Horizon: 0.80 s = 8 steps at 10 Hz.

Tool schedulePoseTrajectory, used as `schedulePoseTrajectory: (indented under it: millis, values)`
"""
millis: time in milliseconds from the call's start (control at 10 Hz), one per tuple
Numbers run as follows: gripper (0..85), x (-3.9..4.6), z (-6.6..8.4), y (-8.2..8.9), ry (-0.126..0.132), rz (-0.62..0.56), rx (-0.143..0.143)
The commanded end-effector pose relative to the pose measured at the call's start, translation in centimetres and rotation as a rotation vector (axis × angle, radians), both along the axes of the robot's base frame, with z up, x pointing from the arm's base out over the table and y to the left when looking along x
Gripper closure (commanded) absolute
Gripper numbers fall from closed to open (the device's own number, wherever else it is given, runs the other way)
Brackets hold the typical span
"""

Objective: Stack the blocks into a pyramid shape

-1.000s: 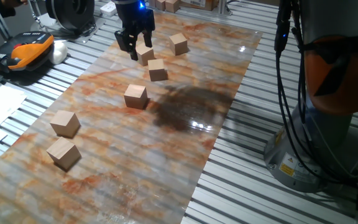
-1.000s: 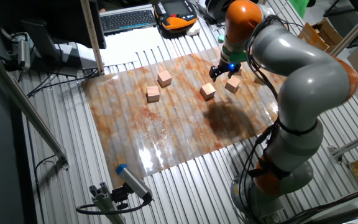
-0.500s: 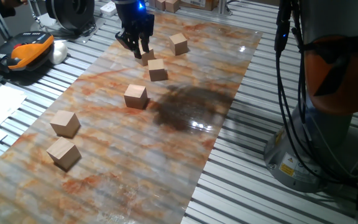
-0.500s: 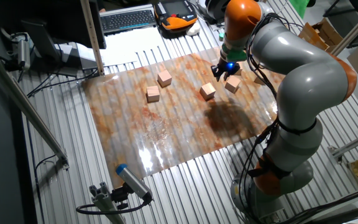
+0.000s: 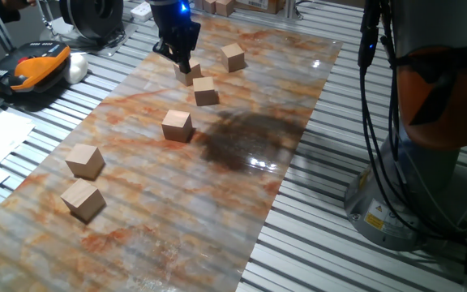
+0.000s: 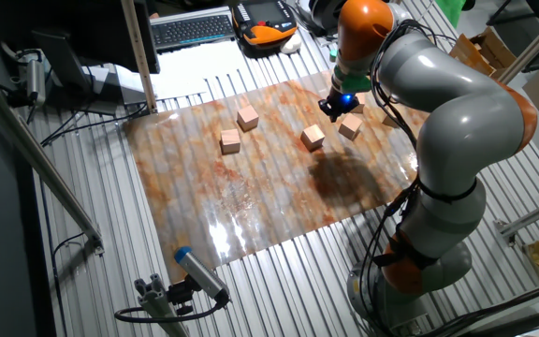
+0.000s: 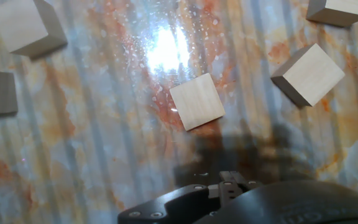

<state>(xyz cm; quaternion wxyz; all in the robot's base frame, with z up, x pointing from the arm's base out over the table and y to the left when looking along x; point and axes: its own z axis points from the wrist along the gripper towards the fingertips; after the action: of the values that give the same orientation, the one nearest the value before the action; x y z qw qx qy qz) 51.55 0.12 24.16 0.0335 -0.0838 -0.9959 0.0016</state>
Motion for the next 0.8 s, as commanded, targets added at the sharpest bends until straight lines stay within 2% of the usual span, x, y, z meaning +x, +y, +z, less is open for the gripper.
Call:
schedulePoseTrajectory:
  millis: [0, 300, 500, 700]
  values:
    - [85.0, 0.0, -0.02, 0.0, 0.003, -0.005, 0.004]
    - [85.0, 0.11, 0.12, -0.07, 0.012, 0.001, 0.011]
    - [85.0, 0.33, 0.17, -0.1, 0.009, 0.009, 0.005]
    - [85.0, 0.37, 0.02, -0.33, 0.019, 0.012, 0.028]
